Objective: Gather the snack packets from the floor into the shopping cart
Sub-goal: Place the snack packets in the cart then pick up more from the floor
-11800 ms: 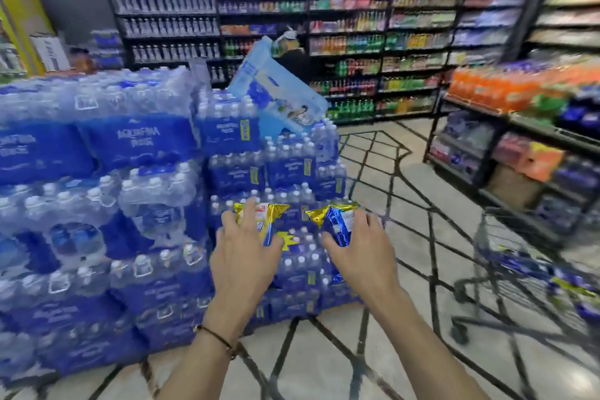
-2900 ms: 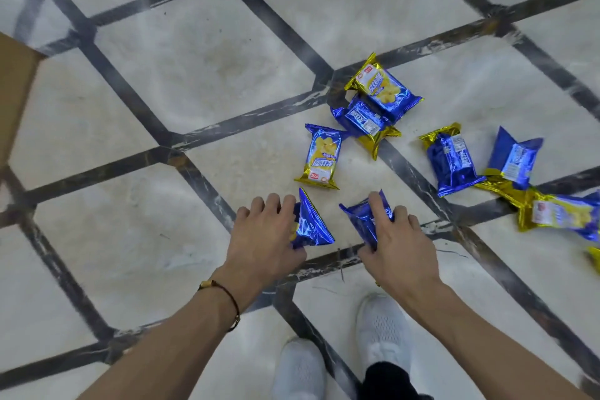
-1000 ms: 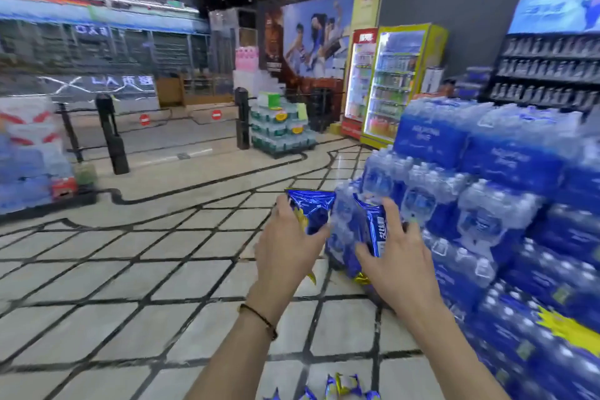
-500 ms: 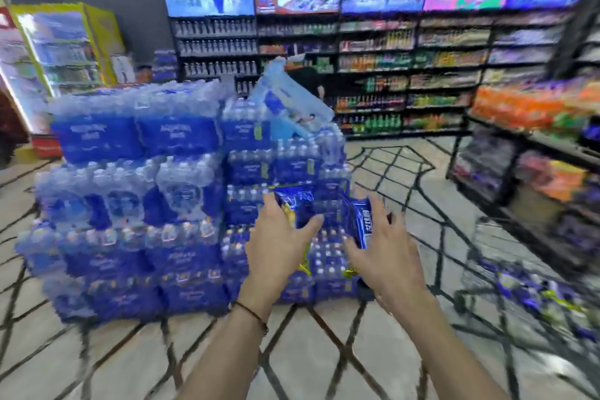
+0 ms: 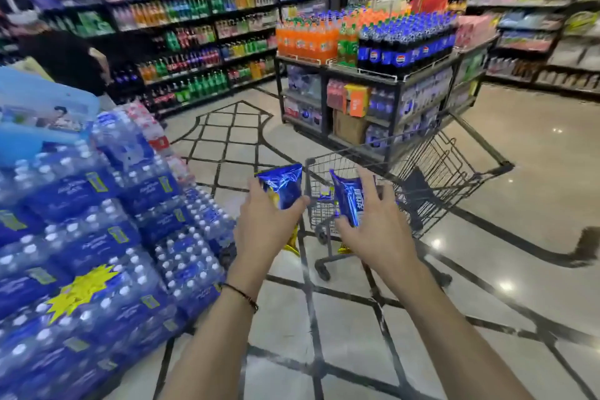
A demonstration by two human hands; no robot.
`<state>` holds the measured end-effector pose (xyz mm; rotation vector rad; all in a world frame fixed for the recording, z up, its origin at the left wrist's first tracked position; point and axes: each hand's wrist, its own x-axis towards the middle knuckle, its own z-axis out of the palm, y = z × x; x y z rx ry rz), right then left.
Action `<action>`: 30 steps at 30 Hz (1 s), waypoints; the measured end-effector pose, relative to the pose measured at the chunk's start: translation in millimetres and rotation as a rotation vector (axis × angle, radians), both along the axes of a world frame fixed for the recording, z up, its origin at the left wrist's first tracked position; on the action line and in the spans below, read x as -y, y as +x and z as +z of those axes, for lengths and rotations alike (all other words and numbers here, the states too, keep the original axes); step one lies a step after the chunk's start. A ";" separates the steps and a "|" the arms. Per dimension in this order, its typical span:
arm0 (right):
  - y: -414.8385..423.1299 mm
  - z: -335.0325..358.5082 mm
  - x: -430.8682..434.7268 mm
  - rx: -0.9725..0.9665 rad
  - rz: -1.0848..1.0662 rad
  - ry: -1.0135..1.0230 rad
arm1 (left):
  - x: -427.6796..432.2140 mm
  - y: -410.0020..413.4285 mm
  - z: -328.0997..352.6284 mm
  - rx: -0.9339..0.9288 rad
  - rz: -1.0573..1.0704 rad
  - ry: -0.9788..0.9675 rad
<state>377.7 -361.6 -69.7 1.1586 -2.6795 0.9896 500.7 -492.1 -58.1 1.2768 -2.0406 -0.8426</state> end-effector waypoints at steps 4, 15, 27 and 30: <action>-61.3 -24.1 31.0 0.039 -0.121 0.069 | 50.2 -76.4 -24.4 0.030 -0.096 0.037; -215.6 -23.5 172.4 0.040 -0.226 0.105 | 234.7 -253.0 -31.6 0.026 -0.229 0.144; -398.2 -110.9 287.4 0.187 -0.217 0.231 | 335.2 -430.4 -129.0 0.157 -0.227 0.372; -450.1 -144.9 323.4 0.255 -0.148 0.293 | 362.9 -464.3 -168.5 0.239 -0.157 0.418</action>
